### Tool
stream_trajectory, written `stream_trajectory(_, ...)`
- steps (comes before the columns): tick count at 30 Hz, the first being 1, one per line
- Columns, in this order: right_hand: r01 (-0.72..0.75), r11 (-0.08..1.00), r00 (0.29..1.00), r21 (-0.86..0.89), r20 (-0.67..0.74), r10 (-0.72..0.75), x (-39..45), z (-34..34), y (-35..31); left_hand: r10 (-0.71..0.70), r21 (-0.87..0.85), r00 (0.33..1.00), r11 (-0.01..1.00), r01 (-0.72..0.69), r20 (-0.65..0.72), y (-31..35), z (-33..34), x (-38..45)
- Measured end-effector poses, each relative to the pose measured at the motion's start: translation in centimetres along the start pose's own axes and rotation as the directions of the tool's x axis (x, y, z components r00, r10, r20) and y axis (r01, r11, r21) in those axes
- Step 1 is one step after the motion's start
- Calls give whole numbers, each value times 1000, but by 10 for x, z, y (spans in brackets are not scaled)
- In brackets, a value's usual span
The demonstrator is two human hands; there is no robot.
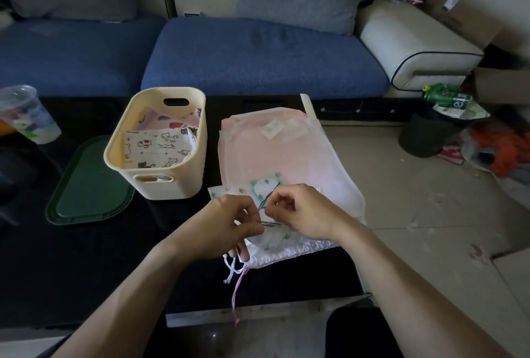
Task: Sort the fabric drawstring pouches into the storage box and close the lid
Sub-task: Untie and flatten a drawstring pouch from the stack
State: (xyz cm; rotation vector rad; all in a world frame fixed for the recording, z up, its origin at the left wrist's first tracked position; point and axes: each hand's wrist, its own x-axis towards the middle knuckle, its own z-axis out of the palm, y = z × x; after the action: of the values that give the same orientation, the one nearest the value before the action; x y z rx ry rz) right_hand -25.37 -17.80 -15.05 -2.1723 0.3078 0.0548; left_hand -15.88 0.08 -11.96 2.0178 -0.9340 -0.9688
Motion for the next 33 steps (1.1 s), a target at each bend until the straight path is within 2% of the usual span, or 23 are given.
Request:
stream_trajectory(2, -14, 999, 999, -40, 46, 15, 0, -4, 0, -5, 10, 1000, 1000, 5, 2, 0, -5, 2)
stream_trajectory(4, -40, 997, 991, -63, 128, 48, -1, -7, 0, 9, 125, 1000, 992, -8, -3, -3, -12, 5)
stream_trajectory(6, -72, 995, 979, -63, 186, 82, -3, -7, 0, 55, 263, 996, 964, -35, -68, -8, -13, 9)
stream_trajectory(8, -80, 995, 975, -58, 204, 90, -3, -6, -1, 150, 309, 975, 946, -94, -162, -10, -7, 11)
stream_trajectory(12, -66, 997, 949, -46, 307, 77, -6, -7, -7, 408, 316, 877, 892, -324, -252, -13, 8, 17)
stream_trajectory(16, -125, 988, 946, 89, 311, 92, -9, -11, -16, 506, 340, 791, 852, -398, -343, -16, 16, 26)
stream_trajectory(18, -218, 948, 944, 232, 297, 144, -10, -15, -17, 482, 327, 780, 870, -370, -399, -17, 20, 30)
stream_trajectory(21, -392, 786, 915, 478, 295, 277, -11, -19, -18, 435, 312, 768, 896, -317, -470, -16, 27, 32)
stream_trajectory(23, -430, 719, 900, 547, 325, 290, -11, -19, -18, 424, 319, 753, 901, -293, -504, -15, 31, 32)
stream_trajectory(25, -406, 738, 905, 539, 350, 243, -12, -20, -14, 396, 307, 741, 914, -264, -543, -12, 33, 31)
stream_trajectory(29, -347, 793, 935, 501, 256, 247, -9, -17, -7, 279, 211, 706, 960, -185, -651, -6, 38, 31)
stream_trajectory(31, -322, 795, 946, 513, 198, 255, -8, -16, -7, 200, 91, 756, 979, -183, -624, -2, 41, 30)
stream_trajectory(33, -283, 808, 959, 517, 142, 245, -8, -17, -8, 101, -116, 859, 976, -182, -501, 3, 41, 27)
